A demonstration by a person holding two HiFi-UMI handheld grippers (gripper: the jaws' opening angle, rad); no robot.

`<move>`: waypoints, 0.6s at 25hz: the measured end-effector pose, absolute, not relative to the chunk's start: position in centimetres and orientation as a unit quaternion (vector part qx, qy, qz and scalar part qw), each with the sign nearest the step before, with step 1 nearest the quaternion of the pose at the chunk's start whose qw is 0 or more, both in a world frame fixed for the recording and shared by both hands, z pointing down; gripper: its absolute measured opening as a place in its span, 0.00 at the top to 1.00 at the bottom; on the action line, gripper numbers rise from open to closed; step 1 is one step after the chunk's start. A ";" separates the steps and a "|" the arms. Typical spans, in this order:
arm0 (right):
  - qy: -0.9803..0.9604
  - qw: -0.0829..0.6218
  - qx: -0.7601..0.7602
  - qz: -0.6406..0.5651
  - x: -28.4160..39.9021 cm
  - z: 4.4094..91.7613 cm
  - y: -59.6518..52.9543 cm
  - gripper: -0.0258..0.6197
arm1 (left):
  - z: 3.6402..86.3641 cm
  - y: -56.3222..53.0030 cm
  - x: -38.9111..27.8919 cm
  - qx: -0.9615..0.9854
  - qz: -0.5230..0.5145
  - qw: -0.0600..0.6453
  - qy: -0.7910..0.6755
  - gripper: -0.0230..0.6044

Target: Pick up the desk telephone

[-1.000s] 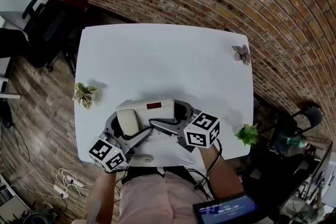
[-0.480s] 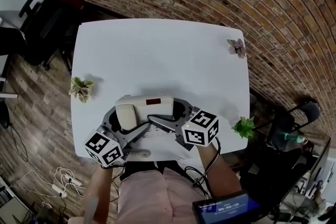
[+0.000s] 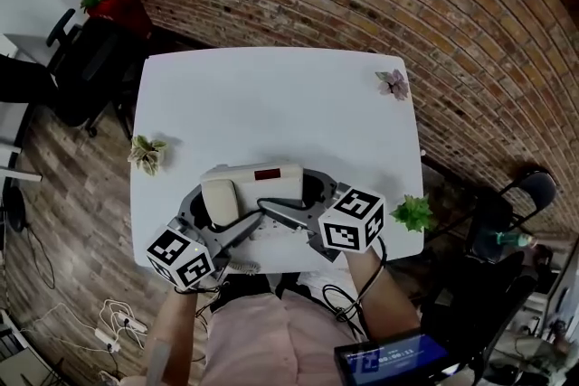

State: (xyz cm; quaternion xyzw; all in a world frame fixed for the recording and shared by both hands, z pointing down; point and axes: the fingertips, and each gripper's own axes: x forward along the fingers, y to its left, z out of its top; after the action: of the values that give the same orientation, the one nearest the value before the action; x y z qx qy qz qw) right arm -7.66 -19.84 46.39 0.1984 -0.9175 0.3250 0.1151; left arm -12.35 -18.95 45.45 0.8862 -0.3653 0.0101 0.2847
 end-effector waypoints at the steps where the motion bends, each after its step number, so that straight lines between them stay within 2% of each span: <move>1: -0.919 0.113 0.200 0.321 -7.5 45.8 -19.8 0.47 | 44.8 -18.9 -12.2 0.888 0.010 0.282 -0.364 0.23; 15: -0.930 0.094 0.223 0.275 -4.1 36.6 -16.5 0.47 | 35.8 -15.7 -8.8 0.903 0.016 0.258 -0.342 0.23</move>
State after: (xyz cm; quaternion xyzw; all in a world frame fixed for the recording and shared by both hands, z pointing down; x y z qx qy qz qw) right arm -4.08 -16.46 36.56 0.2229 -0.9305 0.2750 0.0942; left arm -8.76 -15.75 35.78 0.9034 -0.3422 0.0164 0.2579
